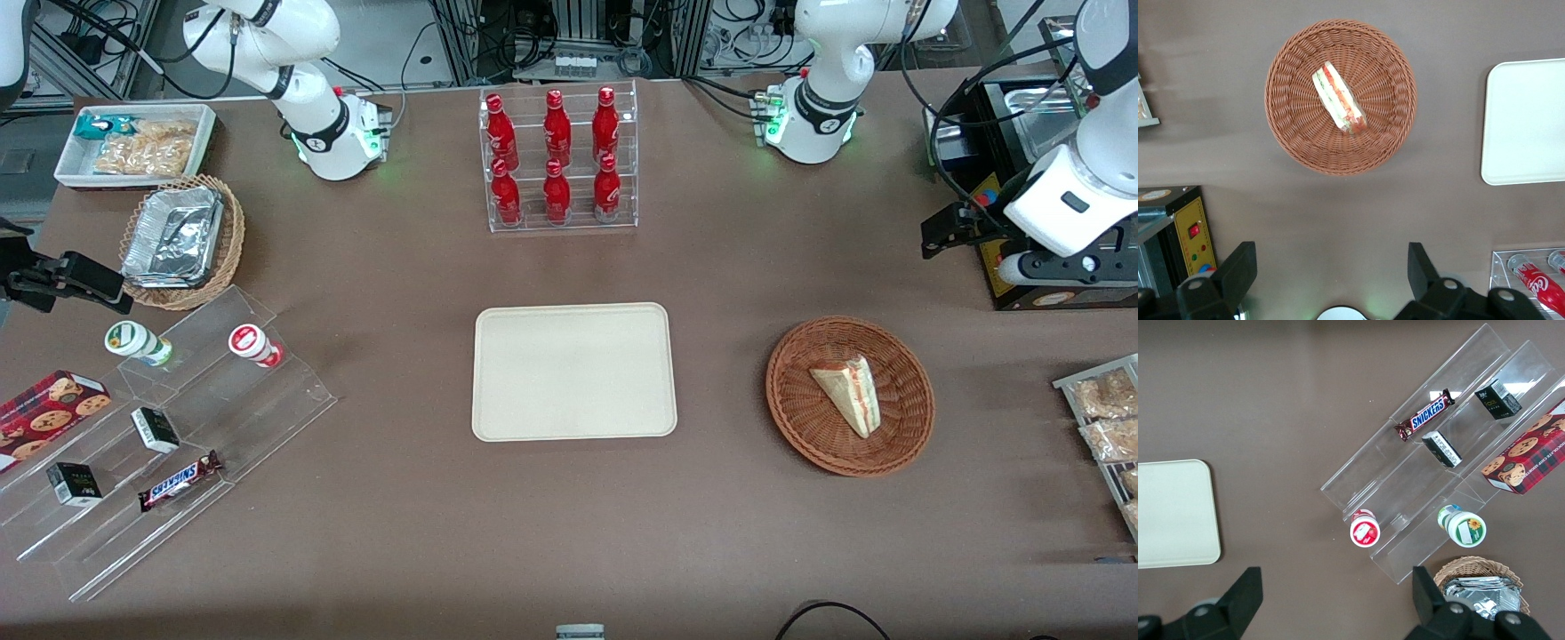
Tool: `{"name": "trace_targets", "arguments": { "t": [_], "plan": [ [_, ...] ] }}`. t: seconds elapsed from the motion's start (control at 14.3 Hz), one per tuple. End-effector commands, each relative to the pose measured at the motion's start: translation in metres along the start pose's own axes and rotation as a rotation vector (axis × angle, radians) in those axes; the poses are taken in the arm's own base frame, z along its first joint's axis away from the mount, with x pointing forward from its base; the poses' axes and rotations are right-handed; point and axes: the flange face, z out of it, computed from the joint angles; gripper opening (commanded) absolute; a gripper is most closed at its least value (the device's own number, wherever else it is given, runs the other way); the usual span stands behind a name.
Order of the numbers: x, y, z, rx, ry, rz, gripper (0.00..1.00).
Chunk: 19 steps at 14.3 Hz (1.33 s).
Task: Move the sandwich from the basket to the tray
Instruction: 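Lower the left gripper over the sandwich in the wicker basket and grasp it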
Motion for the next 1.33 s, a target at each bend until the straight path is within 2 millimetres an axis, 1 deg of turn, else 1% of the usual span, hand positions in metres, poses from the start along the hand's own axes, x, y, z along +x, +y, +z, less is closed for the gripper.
{"name": "trace_targets", "arguments": {
  "t": [0.0, 0.07, 0.21, 0.35, 0.42, 0.56, 0.77, 0.84, 0.98, 1.12, 1.26],
  "plan": [
    [-0.006, 0.003, -0.005, -0.001, -0.008, -0.010, 1.00],
    [-0.003, 0.005, 0.001, 0.001, -0.014, -0.009, 1.00],
    [0.012, 0.008, 0.028, 0.001, -0.058, -0.004, 1.00],
    [0.032, 0.008, 0.061, -0.001, -0.095, 0.001, 1.00],
    [0.044, 0.008, 0.082, -0.003, -0.106, 0.001, 1.00],
    [0.058, 0.006, 0.120, -0.002, -0.098, 0.001, 1.00],
    [0.065, -0.001, 0.174, -0.004, -0.052, -0.014, 1.00],
    [0.067, -0.002, 0.187, -0.011, -0.048, -0.022, 1.00],
    [0.078, -0.005, 0.218, -0.016, -0.053, -0.068, 1.00],
    [0.084, -0.004, 0.239, -0.017, -0.043, -0.156, 1.00],
    [0.089, -0.003, 0.254, -0.022, -0.008, -0.217, 1.00]
  ]
}}
